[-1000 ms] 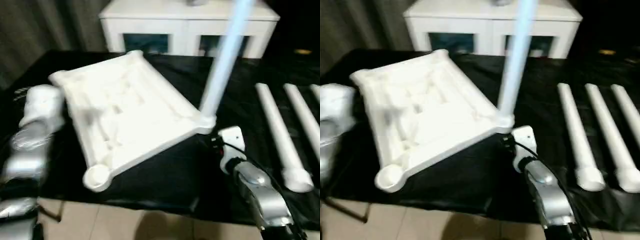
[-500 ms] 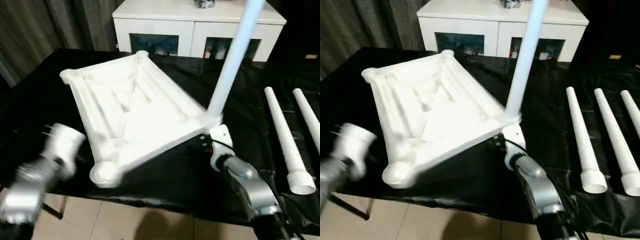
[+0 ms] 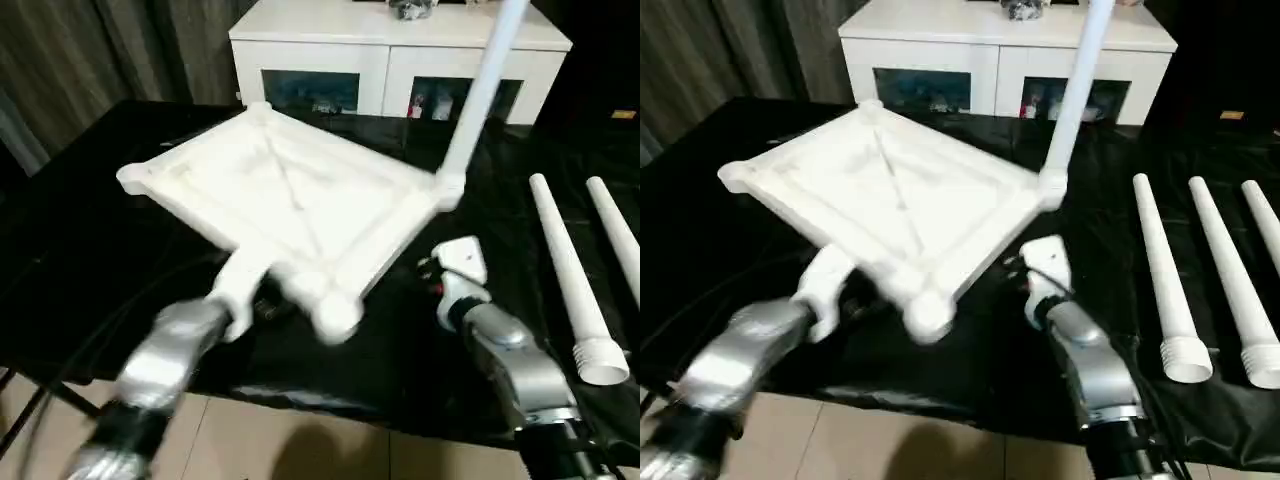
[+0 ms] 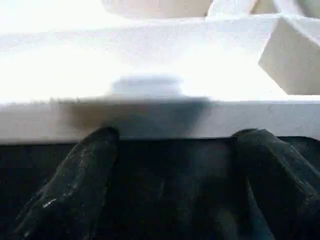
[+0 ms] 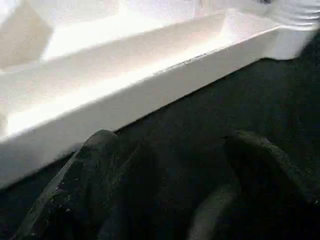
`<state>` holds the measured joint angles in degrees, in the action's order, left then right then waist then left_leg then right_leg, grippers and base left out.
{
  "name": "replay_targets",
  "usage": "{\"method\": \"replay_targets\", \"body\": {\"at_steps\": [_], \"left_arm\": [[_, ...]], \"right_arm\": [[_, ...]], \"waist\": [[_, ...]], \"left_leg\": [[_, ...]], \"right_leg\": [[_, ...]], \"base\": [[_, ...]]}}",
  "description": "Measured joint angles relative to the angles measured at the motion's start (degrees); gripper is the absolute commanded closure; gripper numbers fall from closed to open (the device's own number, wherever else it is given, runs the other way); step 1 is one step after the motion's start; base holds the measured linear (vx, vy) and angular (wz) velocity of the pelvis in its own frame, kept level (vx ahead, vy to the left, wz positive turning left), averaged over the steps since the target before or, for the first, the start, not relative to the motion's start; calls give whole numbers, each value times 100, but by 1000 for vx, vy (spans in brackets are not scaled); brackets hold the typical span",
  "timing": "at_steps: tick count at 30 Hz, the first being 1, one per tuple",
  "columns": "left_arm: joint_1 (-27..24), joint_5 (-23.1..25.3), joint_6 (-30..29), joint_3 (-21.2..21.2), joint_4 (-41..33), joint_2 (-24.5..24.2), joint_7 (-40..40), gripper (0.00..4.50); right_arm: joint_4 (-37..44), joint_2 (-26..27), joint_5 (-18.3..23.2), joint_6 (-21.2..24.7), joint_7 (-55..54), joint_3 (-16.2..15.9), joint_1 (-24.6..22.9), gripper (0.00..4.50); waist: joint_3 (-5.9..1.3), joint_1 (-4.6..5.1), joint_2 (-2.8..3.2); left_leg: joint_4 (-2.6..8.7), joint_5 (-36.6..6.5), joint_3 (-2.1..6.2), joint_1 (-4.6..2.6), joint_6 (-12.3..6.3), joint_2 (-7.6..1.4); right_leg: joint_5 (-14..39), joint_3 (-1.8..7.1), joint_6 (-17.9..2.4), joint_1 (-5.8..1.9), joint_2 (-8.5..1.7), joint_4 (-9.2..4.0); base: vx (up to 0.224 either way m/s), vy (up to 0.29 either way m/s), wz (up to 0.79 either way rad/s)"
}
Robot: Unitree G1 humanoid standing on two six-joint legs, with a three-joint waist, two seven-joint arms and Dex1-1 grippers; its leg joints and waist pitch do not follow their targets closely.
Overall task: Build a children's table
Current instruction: Rotate table base
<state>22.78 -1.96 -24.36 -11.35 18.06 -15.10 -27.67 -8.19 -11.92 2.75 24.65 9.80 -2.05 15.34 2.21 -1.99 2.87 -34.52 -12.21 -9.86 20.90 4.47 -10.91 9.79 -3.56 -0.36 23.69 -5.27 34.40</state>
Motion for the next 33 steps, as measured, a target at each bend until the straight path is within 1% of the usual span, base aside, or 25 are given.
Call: {"method": "replay_targets", "body": {"at_steps": [1, 5, 8, 10, 11, 12, 13, 14, 16, 18, 19, 20, 21, 22, 23, 24, 25, 26, 27, 28, 29, 30, 31, 32, 33], "left_arm": [[71, 8, 87, -36, 86, 73, 45, 9], [425, 176, 463, -227, 571, 437, 53, 9], [448, 223, 783, -320, 637, 568, 53, 9], [330, 207, 1064, -280, 480, 573, 133, 9], [145, 145, 1236, -162, 173, 584, 260, 9], [72, 100, 1283, -64, 7, 594, 355, 9], [-50, 40, 1251, 109, -242, 620, 539, 9], [-250, -32, 1232, 360, -596, 654, 778, 9], [-569, -74, 1218, 736, -1080, 730, 1169, 9], [-727, -74, 1182, 1014, -1321, 757, 1434, 9], [-800, -74, 1183, 1148, -1444, 802, 1555, 9], [-907, -77, 1188, 1336, -1593, 897, 1724, 9], [-966, -77, 1188, 1450, -1638, 926, 1848, 9], [-985, -72, 1188, 1534, -1666, 941, 1976, 9], [-985, -58, 1187, 1599, -1684, 945, 2126, 9], [-985, -46, 1183, 1615, -1694, 943, 2232, 9], [-985, -33, 1169, 1625, -1711, 942, 2322, 9], [-976, 15, 1128, 1612, -1729, 952, 2422, 9], [-928, 68, 1059, 1601, -1735, 979, 2500, 9], [-911, 96, 1016, 1562, -1747, 1017, 2545, 9], [-913, 128, 957, 1525, -1750, 1035, 2569, 9], [-903, 171, 944, 1530, -1763, 1032, 2594, 9], [-876, 189, 935, 1535, -1779, 1031, 2621, 9], [-845, 218, 935, 1541, -1787, 1036, 2641, 9], [-842, 228, 935, 1546, -1789, 1054, 2675, 9]], "right_arm": [[52, -2, -4, 12, -54, 46, 3, 77], [125, -80, -39, 171, -290, 293, 16, 77], [216, -106, -71, 446, -400, 378, 67, 77], [435, -200, -49, 603, -363, 422, 93, 77], [627, -234, 15, 633, -290, 490, 93, 77], [759, -257, 34, 657, -247, 532, 98, 77], [899, -281, 54, 710, -190, 526, 113, 77], [1083, -284, 97, 736, -132, 506, 108, 77], [1318, -228, 166, 718, -62, 486, 72, 77], [1400, -179, 198, 744, -62, 444, 55, 77], [1397, -120, 202, 786, -82, 434, 57, 77], [1373, -28, 211, 851, -113, 405, 71, 77], [1352, 35, 220, 878, -132, 366, 88, 77], [1346, 78, 226, 903, -155, 349, 103, 77], [1276, 95, 226, 907, -174, 347, 152, 77], [1222, 94, 224, 910, -175, 348, 192, 77], [1200, 93, 220, 910, -177, 349, 233, 77], [1182, 82, 179, 892, -183, 328, 273, 77], [1147, 42, 115, 860, -184, 296, 282, 77], [1104, 6, 84, 849, -185, 264, 297, 77], [1044, 2, 47, 841, -184, 225, 313, 77], [988, 3, 11, 845, -173, 168, 356, 77], [936, 5, -6, 854, -157, 133, 420, 77], [897, 1, -16, 859, -135, 103, 517, 77], [896, -4, -17, 858, -107, 84, 570, 77]], "waist": [[1, 11, 6], [-2, 22, 86], [-4, 27, 127], [3, 59, 175], [0, 85, 192], [-2, 93, 194], [-5, 115, 198], [-5, 163, 196], [-4, 208, 194], [-1, 207, 178], [-4, 210, 169], [-7, 163, 155], [-1, 138, 143], [1, 121, 128], [-2, 102, 103], [-1, 102, 84], [-1, 117, 69], [10, 151, 32], [15, 223, 24], [19, 302, 11], [22, 365, 22], [18, 405, 31], [15, 452, 30], [-2, 461, -3], [-17, 452, -32]], "left_leg": [[-2, 1, 1, 1, 1, 0], [-4, 3, 2, 9, -4, 1], [-3, 10, 2, 20, -15, 0], [-4, 10, 4, 20, -17, 0], [-3, 18, 3, 23, -32, -1], [-1, 26, 4, 26, -46, -4], [0, 26, 5, 24, -46, -7], [3, 26, 5, 29, -46, -8], [5, 26, 4, 27, -46, -10], [1, 26, 4, 25, -45, -9], [-3, 11, -39, -2, -18, -17], [-16, 7, -141, -28, -12, -46], [-30, -9, -199, -50, 3, -80], [-52, -28, -255, -59, 14, -95], [-87, -65, -289, -60, 23, -103], [-117, -100, -293, -62, 27, -104], [-147, -132, -293, -61, 41, -104], [-159, -159, -215, -39, 34, -88], [-158, -154, -140, -27, 36, -89], [-148, -147, -97, -22, 40, -112], [-112, -117, -37, -52, 34, -164], [-101, -102, 4, -59, 35, -229], [-100, -88, 23, -59, 61, -290], [-99, -71, 55, -64, 91, -339], [-99, -69, 73, -79, 94, -359]], "right_leg": [[-1, 0, 0, 1, 0, -1], [-1, -1, 1, 0, 0, -8], [2, -3, 4, 0, 2, -8], [1, -3, 5, 6, 3, -16], [2, -4, 5, 7, 3, -19], [3, -7, 6, 4, 5, -20], [3, -9, 6, 5, 8, -23], [4, -9, 5, 2, 8, -23], [5, -9, 5, 0, 10, -25], [5, -10, 6, -4, 9, -25], [2, 18, 11, 9, 26, -29], [-9, 159, 40, 42, 115, -39], [-18, 279, 54, 57, 207, -43], [-37, 376, 73, 108, 285, -41], [-62, 494, 98, 142, 359, -32], [-83, 584, 109, 172, 414, -32], [-107, 633, 113, 206, 452, -34], [-149, 614, 108, 205, 443, -42], [-160, 547, 90, 201, 424, -64], [-189, 441, 42, 176, 406, -110], [-224, 253, -78, 115, 366, -169], [-193, 76, -223, 98, 321, -141], [-121, -89, -381, 108, 268, -24], [24, -237, -496, 145, 223, 158], [110, -285, -503, 183, 210, 260]], "base": [[0, 0, 0], [0, 0, 0], [0, 0, 0], [0, 0, 0], [0, 0, 0], [0, 0, 0], [0, 0, 0], [0, 0, 0], [0, 0, 0], [0, 0, 0], [0, 0, 0], [0, 0, 0], [-41, -21, -29], [-50, -41, -44], [-50, -41, -44], [-27, -9, -50], [4, 12, -52], [4, 12, -52], [4, -8, -19], [0, 0, 0], [0, 0, 0], [11, -91, -1], [16, -146, -4], [16, -146, -4], [22, -206, 1]]}}
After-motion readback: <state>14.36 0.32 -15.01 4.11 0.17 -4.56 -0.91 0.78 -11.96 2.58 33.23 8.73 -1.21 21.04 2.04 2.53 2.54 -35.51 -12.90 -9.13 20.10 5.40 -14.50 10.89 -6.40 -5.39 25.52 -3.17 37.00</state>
